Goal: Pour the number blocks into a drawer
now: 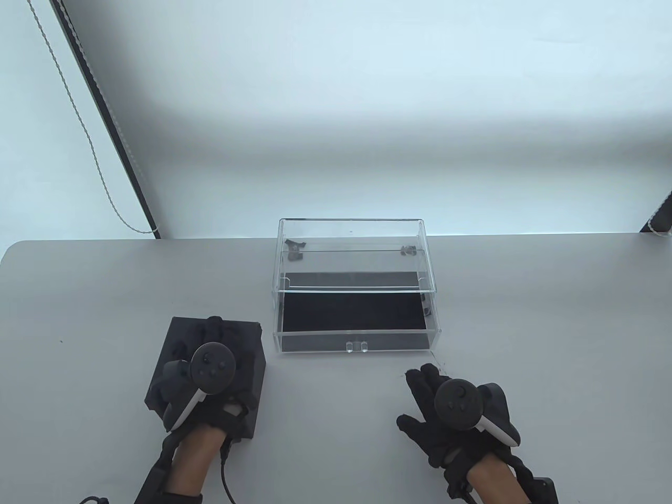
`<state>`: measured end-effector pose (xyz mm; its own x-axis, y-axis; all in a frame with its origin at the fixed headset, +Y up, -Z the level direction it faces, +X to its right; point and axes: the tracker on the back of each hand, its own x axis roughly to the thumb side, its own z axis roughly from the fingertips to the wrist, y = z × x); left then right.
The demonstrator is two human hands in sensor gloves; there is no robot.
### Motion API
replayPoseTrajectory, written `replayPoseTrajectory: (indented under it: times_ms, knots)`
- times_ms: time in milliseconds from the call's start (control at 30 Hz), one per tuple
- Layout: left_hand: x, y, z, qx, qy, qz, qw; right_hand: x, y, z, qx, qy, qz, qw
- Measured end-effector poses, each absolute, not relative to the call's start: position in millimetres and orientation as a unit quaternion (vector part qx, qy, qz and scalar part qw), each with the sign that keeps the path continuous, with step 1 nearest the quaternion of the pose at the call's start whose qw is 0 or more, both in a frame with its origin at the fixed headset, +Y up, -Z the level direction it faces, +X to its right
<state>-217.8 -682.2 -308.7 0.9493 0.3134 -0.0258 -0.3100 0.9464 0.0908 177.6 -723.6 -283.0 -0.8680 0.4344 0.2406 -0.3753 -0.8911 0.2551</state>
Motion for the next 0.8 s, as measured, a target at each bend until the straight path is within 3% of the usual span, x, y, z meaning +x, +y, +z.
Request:
replayPoseTrajectory:
  times_ms: [400,800]
  knots:
    - [-179.0,-683.2,-285.9,0.033,0.017,0.155,0.987,173.8,-726.1,-281.8,0.151,0.110,0.960,0.208]
    - [-121.7,-683.7,-287.5,0.031,0.012,0.153,0.988,171.3,-726.9,-281.3,0.152,0.117,0.959,0.208]
